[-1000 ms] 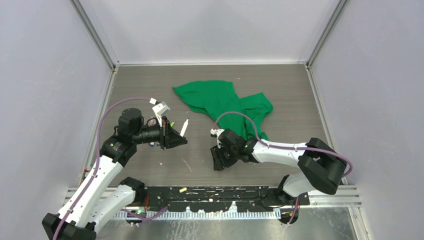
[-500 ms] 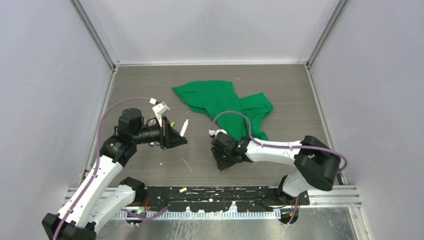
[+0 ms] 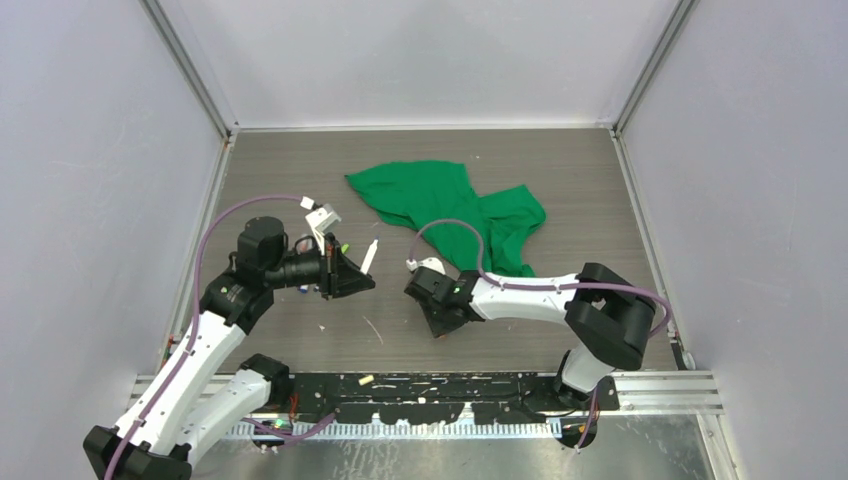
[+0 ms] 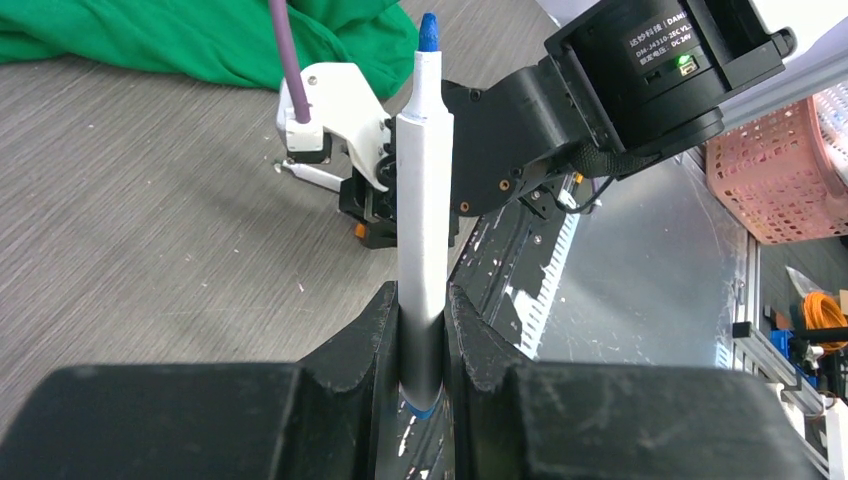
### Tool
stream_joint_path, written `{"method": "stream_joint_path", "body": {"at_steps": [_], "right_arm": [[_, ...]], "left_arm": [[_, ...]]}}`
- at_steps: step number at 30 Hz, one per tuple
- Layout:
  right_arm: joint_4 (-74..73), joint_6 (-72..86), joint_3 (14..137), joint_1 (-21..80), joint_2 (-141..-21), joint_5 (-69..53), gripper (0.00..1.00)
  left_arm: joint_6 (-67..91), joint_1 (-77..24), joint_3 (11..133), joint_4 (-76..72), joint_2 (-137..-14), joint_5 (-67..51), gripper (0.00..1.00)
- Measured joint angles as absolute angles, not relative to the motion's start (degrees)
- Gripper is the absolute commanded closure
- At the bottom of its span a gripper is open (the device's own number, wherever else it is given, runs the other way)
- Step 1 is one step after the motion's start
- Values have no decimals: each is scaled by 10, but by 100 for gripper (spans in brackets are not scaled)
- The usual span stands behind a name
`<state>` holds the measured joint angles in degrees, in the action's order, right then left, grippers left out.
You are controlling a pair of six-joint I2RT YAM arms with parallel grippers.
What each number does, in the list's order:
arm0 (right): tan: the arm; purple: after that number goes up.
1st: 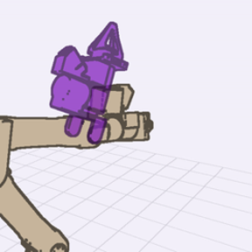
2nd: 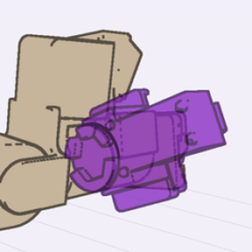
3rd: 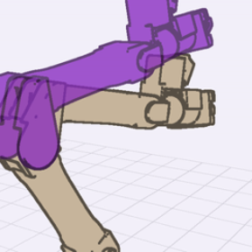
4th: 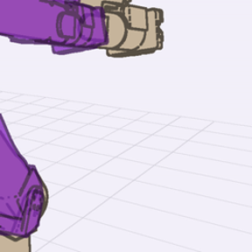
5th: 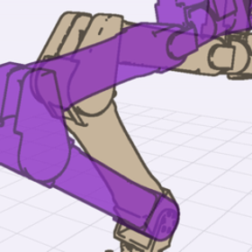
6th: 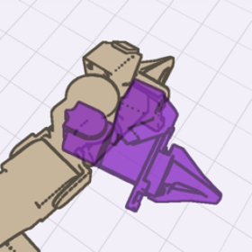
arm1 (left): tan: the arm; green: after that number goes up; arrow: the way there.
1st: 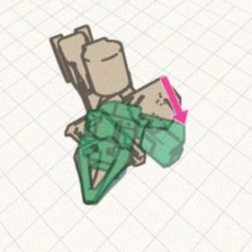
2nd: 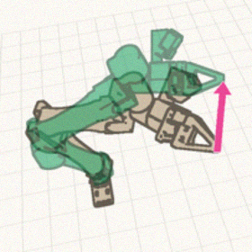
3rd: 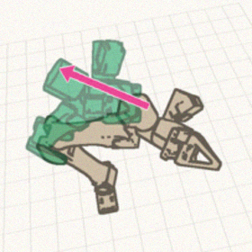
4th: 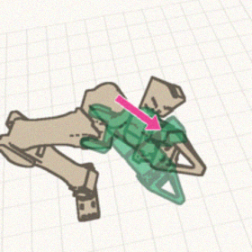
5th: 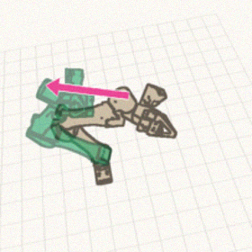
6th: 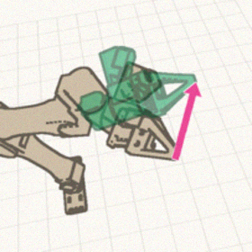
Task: Insert the pens into the pen caps
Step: Insert the pen cap onto the pen.
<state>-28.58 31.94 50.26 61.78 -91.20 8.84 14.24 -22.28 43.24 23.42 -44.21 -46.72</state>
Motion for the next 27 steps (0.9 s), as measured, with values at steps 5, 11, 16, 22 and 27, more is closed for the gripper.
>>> {"method": "stream_joint_path", "body": {"at_steps": [5,11,16,22,27], "right_arm": [[-298,329,517,629,-924,103,84],[-296,342,515,630,-924,106,99],[-275,352,500,624,-902,104,99],[-208,369,470,590,-734,104,99],[-47,396,439,573,-565,141,99]], "left_arm": [[141,-227,432,235,-438,-467,100],[141,-228,432,236,-434,-463,100],[147,-243,432,235,-424,-438,100],[220,-374,399,171,-390,-335,100],[294,-536,366,85,-397,-199,100]]}}
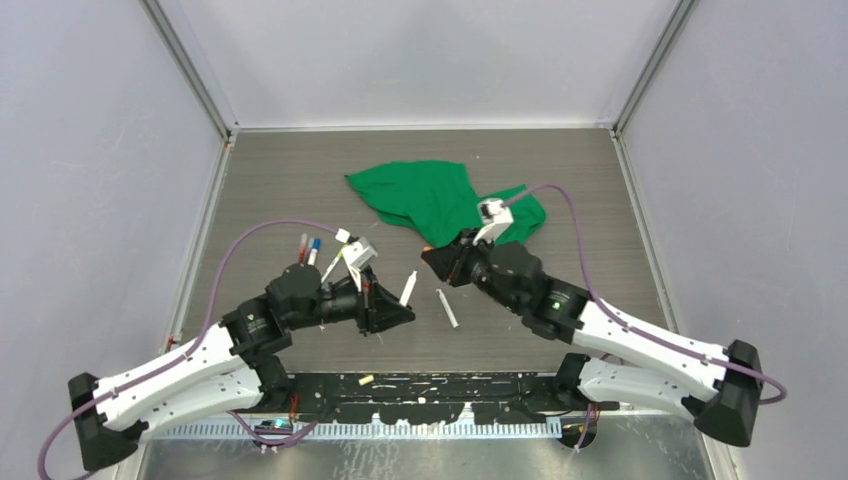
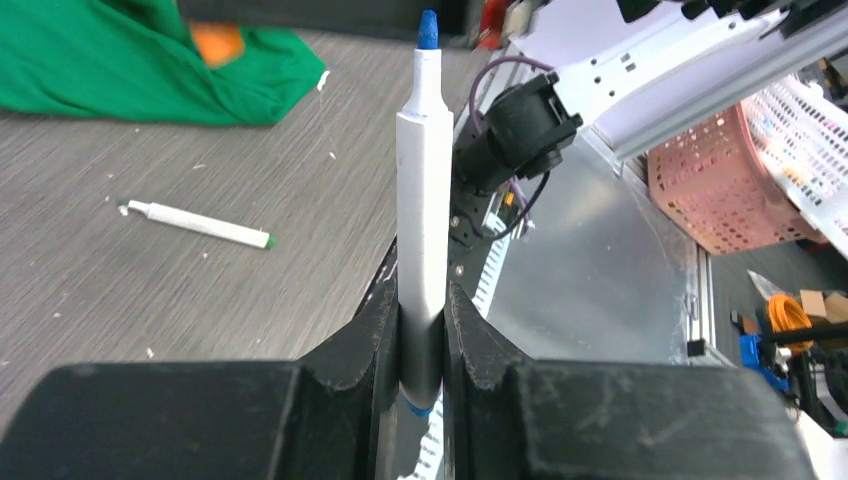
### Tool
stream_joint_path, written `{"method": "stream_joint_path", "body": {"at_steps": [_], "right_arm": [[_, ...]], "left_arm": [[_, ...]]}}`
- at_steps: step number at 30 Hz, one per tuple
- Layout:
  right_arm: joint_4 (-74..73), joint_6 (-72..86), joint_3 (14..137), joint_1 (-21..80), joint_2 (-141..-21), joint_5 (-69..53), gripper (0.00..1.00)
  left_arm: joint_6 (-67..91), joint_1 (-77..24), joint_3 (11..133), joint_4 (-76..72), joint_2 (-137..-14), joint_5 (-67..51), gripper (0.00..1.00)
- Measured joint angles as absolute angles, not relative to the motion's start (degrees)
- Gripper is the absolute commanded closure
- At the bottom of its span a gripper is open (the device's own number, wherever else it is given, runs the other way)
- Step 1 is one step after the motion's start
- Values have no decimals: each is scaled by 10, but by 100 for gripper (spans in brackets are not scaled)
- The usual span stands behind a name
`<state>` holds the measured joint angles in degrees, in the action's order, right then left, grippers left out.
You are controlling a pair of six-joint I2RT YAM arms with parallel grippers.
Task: Insert the pens into the pen caps
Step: Insert the pen cap onto the pen.
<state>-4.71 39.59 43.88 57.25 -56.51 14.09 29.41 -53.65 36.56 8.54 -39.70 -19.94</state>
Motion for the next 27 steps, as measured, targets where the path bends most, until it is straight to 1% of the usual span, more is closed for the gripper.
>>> {"method": "stream_joint_path", "body": {"at_steps": [3,6,10,19,27], "right_arm": [[49,415,404,573,-508,162,99],[133,434,357,573,-477,177,99],[201,454,308,573,-459,182,99],[274,474,290,573,-404,176,99],[287,475,293,573,-422,147,99]], "left_arm": [[321,-602,359,42,-413,-123,100],[336,-643,358,3,-422,-71,100],[352,-660,358,-37,-436,-39,100],[382,-660,357,-60,-452,-25,100],[397,-660,357,-64,-462,-48,100]]}}
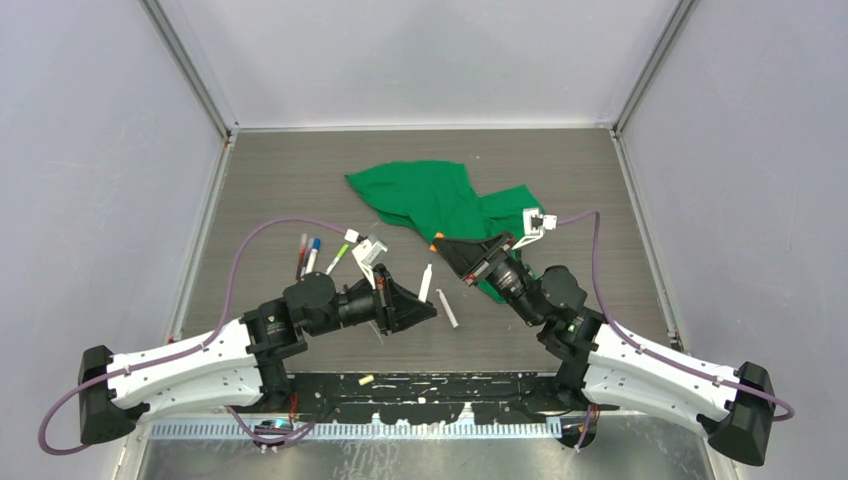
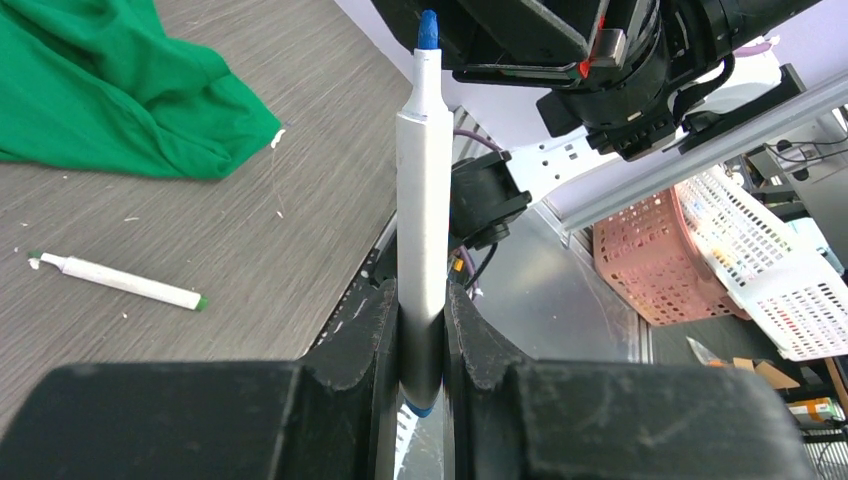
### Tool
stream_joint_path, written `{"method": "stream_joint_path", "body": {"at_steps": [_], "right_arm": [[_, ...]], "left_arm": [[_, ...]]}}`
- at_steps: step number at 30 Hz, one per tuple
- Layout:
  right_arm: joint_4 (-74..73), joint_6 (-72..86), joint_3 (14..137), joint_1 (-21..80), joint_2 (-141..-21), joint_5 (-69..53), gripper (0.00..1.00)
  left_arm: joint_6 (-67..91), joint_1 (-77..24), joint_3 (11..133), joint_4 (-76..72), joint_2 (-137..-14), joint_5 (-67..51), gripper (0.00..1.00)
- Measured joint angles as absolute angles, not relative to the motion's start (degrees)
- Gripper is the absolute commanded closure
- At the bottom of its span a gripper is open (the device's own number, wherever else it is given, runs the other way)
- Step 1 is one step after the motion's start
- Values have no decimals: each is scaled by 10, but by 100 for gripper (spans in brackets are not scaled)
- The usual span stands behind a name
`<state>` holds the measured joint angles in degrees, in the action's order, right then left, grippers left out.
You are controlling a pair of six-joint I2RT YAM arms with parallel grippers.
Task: Insert the pens into the pen caps
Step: Insert the pen cap onto the pen.
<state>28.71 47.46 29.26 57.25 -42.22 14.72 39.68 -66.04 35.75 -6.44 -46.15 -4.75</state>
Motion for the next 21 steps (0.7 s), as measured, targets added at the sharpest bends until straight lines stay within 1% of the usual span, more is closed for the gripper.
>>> {"method": "stream_joint_path", "body": {"at_steps": [6,21], "right_arm": [[287,475,297,573,-428,119,99],[291,476,297,573,-424,93,99]], "left_arm": [[399,-660,357,-63,-460,-48,100],[404,-660,357,-57,-457,-39,100]]}}
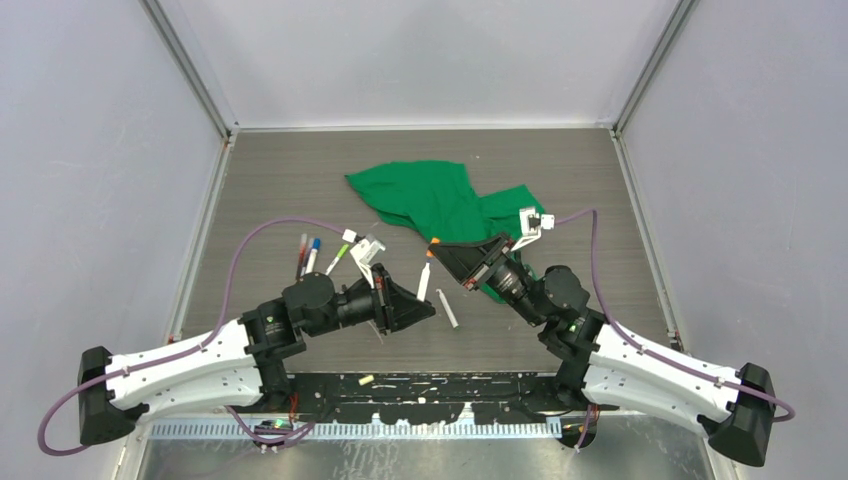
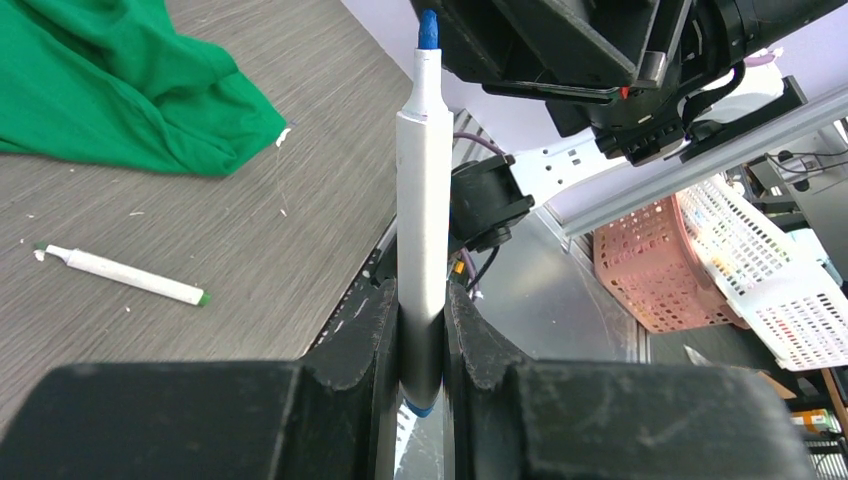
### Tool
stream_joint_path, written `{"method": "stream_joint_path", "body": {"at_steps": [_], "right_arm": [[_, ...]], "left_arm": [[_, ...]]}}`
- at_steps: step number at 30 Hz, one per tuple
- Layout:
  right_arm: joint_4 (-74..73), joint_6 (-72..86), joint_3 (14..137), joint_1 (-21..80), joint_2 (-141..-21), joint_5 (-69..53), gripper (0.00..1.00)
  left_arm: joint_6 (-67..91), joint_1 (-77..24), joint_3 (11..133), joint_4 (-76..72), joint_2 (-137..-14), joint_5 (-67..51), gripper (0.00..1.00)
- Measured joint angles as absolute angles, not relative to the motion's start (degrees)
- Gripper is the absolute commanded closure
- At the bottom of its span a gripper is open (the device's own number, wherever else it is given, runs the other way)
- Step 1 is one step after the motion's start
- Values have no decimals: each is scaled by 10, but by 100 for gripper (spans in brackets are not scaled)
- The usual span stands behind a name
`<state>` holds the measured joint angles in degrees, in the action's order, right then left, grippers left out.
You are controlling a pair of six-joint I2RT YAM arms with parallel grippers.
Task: Insert the pens into the pen caps
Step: Insert the pen cap onto the pen.
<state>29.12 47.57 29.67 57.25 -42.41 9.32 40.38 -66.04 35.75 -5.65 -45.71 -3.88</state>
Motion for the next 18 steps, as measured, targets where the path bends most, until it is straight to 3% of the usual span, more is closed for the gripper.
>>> {"method": "stream_joint_path", "body": {"at_steps": [18], "right_arm": [[291,476,298,573,-418,79,99]], "left_arm": [[411,-660,357,-55,-447,-33,100]]}}
